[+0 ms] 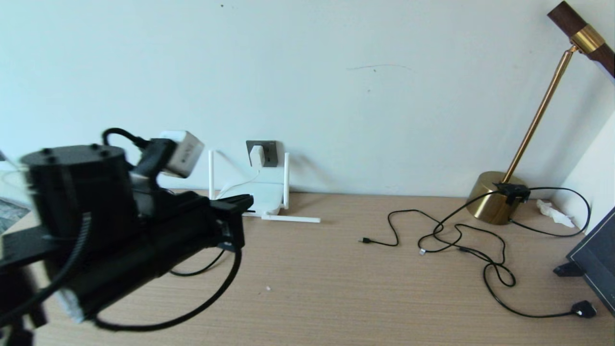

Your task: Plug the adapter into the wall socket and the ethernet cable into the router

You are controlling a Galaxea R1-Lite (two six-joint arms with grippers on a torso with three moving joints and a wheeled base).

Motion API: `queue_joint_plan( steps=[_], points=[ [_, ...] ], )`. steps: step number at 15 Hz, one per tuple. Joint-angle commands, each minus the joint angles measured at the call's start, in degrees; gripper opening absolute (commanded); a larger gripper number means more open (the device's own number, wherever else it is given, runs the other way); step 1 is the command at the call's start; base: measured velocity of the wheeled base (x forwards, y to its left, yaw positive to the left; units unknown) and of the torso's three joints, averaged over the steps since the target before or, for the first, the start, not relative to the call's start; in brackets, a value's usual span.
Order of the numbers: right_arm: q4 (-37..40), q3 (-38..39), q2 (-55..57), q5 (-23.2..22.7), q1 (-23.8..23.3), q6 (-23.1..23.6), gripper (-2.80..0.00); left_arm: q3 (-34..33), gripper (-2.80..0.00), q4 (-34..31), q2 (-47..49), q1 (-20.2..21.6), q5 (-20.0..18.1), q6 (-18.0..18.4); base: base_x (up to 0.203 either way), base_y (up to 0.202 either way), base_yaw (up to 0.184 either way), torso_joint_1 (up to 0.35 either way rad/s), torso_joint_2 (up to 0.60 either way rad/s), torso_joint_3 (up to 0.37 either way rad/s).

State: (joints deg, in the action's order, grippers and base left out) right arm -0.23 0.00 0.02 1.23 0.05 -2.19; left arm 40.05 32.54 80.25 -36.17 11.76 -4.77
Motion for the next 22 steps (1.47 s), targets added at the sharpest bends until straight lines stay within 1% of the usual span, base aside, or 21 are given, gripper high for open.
queue_joint_plan(
  steps=[1, 2, 3, 4, 5, 6, 7, 8, 10, 11, 12, 13, 14, 15, 16, 18, 19, 21, 22],
  points=[
    [-0.03, 0.0, -0.02, 0.0, 0.04, 0.0, -2.8, -4.92, -2.8, -0.42, -18.88, -4.24, 0.51, 2.5, 0.0, 0.0, 0.0, 0.0, 0.0, 0.0],
    [-0.03, 0.0, -0.02, 0.0, 0.04, 0.0, -2.8, -8.2, -2.8, -1.0, -24.12, -3.21, 0.8, 4.31, 0.0, 0.0, 0.0, 0.0, 0.0, 0.0],
    [-0.03, 0.0, -0.02, 0.0, -0.05, 0.0, -2.8, -12.0, -2.8, -2.3, -29.53, 0.34, 1.74, 6.34, 0.0, 0.0, 0.0, 0.0, 0.0, 0.0],
    [-0.03, 0.0, -0.02, 0.0, -0.02, 0.0, -2.8, -15.16, -2.8, -4.09, -34.31, 6.14, 3.52, 8.03, 0.0, 0.0, 0.0, 0.0, 0.0, 0.0],
    [-0.03, 0.0, -0.02, 0.0, 0.04, 0.0, -2.8, -18.15, -2.8, -5.89, -39.93, 13.45, 4.75, 9.5, 0.0, 0.0, 0.0, 0.0, 0.0, 0.0],
    [-0.03, 0.0, -0.02, 0.0, 0.04, 0.0, -2.8, -21.68, -2.8, -8.0, -47.29, 20.17, 5.05, 10.56, 0.0, 0.0, 0.0, 0.0, 0.0, 0.0],
    [-0.03, 0.0, -0.02, 0.0, -0.01, 0.0, -2.8, -25.78, -2.8, -10.62, -54.98, 24.7, 3.34, 11.64, 0.0, 0.0, 0.0, 0.0, 0.0, 0.0],
    [-0.03, 0.0, -0.02, 0.02, 0.04, -0.01, -2.8, -29.78, -2.8, -14.76, -62.58, 27.59, -1.22, 13.24, 0.0, 0.0, 0.0, 0.0, 0.0, 0.0],
    [-0.03, 0.0, -0.02, 0.0, 0.04, 0.0, -2.8, -33.51, -2.8, -28.71, -74.07, 31.81, -8.75, 14.41, 0.0, 0.0, 0.0, 0.0, 0.0, 0.0],
    [-0.03, 0.0, 0.05, 0.0, 0.03, 0.0, -2.8, -35.08, -2.8, -34.83, -78.01, 33.71, -12.12, 14.62, 0.0, 0.0, 0.0, 0.0, 0.0, 0.0],
    [-0.03, 0.0, -0.02, 0.07, -0.05, 0.0, -2.8, -36.52, -2.8, -39.18, -79.91, 35.3, -14.06, 14.23, 0.0, 0.0, 0.0, 0.0, 0.0, 0.0],
    [-0.03, 0.0, 0.02, 0.03, 0.01, 0.0, -2.8, -37.3, -2.8, -39.59, -80.28, 35.64, -13.93, 13.71, 0.0, 0.0, 0.0, 0.0, 0.0, 0.0],
    [-0.03, 0.0, -0.02, 0.0, 0.04, 0.0, -2.8, -38.38, -2.8, -35.91, -80.27, 35.75, -13.79, 13.31, 0.0, 0.0, 0.0, 0.0, 0.0, 0.0],
    [-0.03, 0.0, 0.06, 0.0, 0.04, 0.0, -2.8, -38.89, -2.8, -34.96, -80.26, 35.81, -13.7, 13.19, 0.0, 0.0, 0.0, 0.0, 0.0, 0.0],
    [-0.03, 0.0, 0.03, -0.09, 0.0, 0.48, -2.8, -38.91, -2.8, -34.82, -80.25, 35.82, -13.69, 12.85, 0.0, 0.0, 0.0, 0.0, 0.0, 0.0],
    [-0.03, 0.0, -0.02, 0.09, 0.03, 0.0, -2.8, -39.0, -2.8, -34.73, -80.34, 35.82, -13.6, 11.52, 0.0, 0.0, 0.0, 0.0, 0.0, 0.0],
    [-0.03, 0.0, 0.03, 0.09, 0.04, -0.09, -2.8, -39.32, -2.8, -34.26, -80.34, 35.82, -13.37, 10.4, 0.0, 0.0, 0.0, 0.0, 0.0, 0.0],
    [-0.03, 0.0, -0.02, 0.09, 0.04, -0.11, -2.8, -39.43, -2.8, -34.12, -80.34, 35.82, -12.87, 6.45, 0.0, 0.0, 0.0, 0.0, 0.0, 0.0],
    [-0.03, 0.0, 0.03, 0.09, -0.01, -0.18, -2.8, -39.44, -2.8, -34.04, -80.34, 35.82, -12.29, 5.57, 0.0, 0.0, 0.0, 0.0, 0.0, 0.0]
  ],
)
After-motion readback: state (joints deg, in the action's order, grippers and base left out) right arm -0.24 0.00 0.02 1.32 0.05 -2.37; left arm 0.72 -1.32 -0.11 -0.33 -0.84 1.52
